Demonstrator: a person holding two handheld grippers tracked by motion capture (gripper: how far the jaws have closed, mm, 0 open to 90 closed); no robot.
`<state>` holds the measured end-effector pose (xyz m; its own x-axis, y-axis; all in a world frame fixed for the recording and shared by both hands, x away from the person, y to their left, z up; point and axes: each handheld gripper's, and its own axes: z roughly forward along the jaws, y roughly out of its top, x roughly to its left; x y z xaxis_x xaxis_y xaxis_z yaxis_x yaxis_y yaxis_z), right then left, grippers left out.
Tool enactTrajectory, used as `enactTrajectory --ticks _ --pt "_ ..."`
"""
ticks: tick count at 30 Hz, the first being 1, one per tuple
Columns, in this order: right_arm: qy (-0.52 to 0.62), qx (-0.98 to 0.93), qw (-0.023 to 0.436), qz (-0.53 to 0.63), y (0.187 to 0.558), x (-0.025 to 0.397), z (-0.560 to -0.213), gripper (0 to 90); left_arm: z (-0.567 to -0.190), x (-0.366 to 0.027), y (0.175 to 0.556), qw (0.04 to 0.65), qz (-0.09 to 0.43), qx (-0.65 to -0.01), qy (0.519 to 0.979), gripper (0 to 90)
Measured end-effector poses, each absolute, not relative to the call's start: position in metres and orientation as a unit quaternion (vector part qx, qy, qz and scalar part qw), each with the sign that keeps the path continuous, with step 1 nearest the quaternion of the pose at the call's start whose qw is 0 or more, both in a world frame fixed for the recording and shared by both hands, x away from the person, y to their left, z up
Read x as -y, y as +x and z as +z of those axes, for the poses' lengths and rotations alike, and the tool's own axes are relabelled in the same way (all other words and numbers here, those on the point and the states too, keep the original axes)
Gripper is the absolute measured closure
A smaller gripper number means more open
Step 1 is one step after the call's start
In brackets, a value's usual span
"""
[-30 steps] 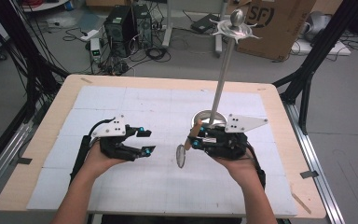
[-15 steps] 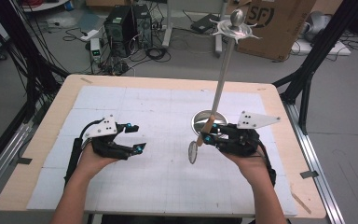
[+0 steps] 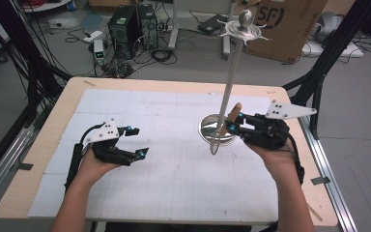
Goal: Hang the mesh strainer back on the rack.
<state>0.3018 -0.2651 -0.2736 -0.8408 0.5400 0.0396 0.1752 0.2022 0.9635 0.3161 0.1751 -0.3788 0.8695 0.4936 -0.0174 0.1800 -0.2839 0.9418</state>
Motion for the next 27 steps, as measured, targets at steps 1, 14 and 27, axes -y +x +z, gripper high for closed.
enactTrajectory --ticks 1,14,27 --pt "0.237 -0.758 0.16 0.586 0.303 0.267 -0.27 69.4 -0.379 -0.175 0.316 0.559 0.14 -0.215 0.788 20.3" --pt "0.268 -0.747 0.191 0.578 0.327 0.295 -0.229 69.4 -0.379 -0.173 0.314 0.569 0.137 -0.212 0.783 19.2" --pt "0.283 -0.74 0.2 0.576 0.348 0.308 -0.202 69.3 -0.38 -0.173 0.316 0.572 0.128 -0.217 0.78 18.6"
